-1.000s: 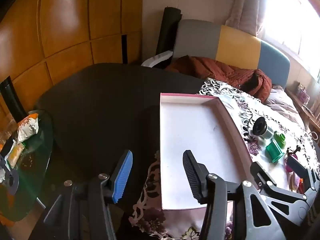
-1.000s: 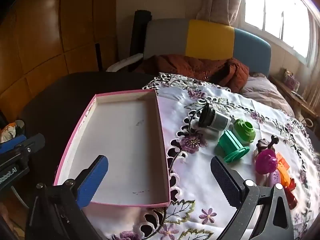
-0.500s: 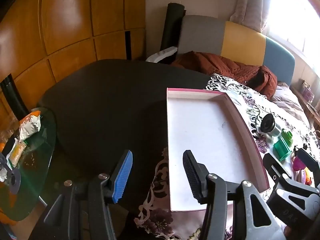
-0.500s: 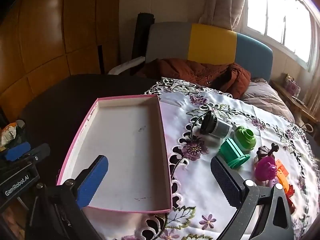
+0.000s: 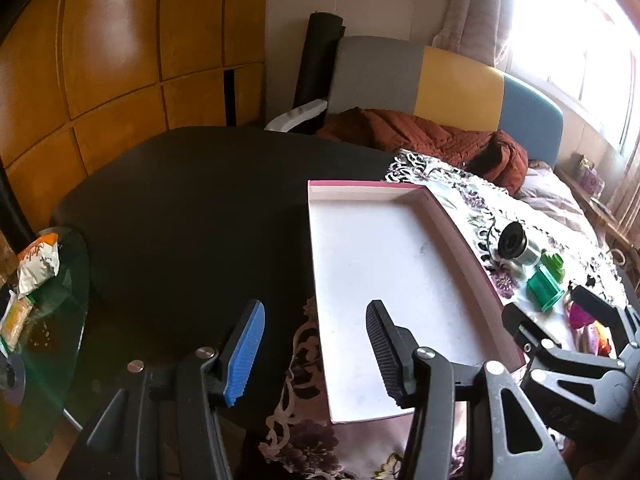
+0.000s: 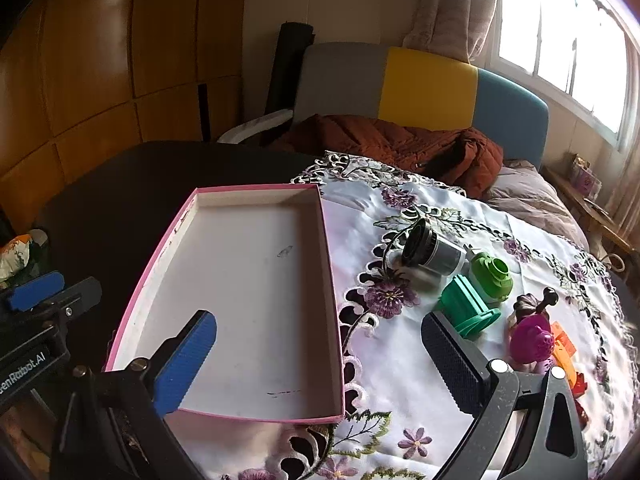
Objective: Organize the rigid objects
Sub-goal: 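Move both tools toward the toys beside the pink-rimmed tray, then close the left gripper around the black-and-clear cylinder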
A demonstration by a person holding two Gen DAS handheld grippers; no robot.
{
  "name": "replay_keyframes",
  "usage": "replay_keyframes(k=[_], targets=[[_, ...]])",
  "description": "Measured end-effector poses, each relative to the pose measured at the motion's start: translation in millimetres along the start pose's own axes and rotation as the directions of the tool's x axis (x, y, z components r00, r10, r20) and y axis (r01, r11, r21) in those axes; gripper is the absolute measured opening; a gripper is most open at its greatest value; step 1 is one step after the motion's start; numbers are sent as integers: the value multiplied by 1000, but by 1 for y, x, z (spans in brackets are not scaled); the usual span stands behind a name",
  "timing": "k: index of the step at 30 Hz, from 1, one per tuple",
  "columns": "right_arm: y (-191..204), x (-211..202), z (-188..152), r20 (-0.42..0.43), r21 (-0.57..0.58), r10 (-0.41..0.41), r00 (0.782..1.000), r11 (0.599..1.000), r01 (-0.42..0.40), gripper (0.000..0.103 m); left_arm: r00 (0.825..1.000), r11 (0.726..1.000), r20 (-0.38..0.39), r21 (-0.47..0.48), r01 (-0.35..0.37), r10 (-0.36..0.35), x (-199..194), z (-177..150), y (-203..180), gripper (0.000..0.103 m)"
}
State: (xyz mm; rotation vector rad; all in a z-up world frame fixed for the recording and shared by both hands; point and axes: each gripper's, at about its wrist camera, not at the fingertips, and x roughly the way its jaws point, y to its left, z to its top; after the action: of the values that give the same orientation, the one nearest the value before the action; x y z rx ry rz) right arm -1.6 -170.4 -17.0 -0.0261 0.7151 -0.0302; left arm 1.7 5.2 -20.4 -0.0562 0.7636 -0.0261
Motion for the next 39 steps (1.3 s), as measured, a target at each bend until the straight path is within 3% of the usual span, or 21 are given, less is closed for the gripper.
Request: replay_keyframes(k=[8, 23, 29, 39], targets=[[-1, 1, 0, -3, -2, 6, 1000, 1000, -6, 103, 999, 999, -3, -6, 51, -51, -1, 3, 1, 55], [-16, 0, 3, 3, -11, 32, 999, 999, -32, 103, 1000, 998, 1, 65, 22, -22, 0, 8, -8, 55], [-44, -3, 11, 12, -4, 40, 999, 999, -40, 103, 999, 994, 4, 103, 34, -35, -2, 11, -12, 55], [-131, 1, 29, 2, 6, -53, 999, 999, 53, 103, 998, 988, -24, 138, 67, -64, 3, 11, -22, 57]])
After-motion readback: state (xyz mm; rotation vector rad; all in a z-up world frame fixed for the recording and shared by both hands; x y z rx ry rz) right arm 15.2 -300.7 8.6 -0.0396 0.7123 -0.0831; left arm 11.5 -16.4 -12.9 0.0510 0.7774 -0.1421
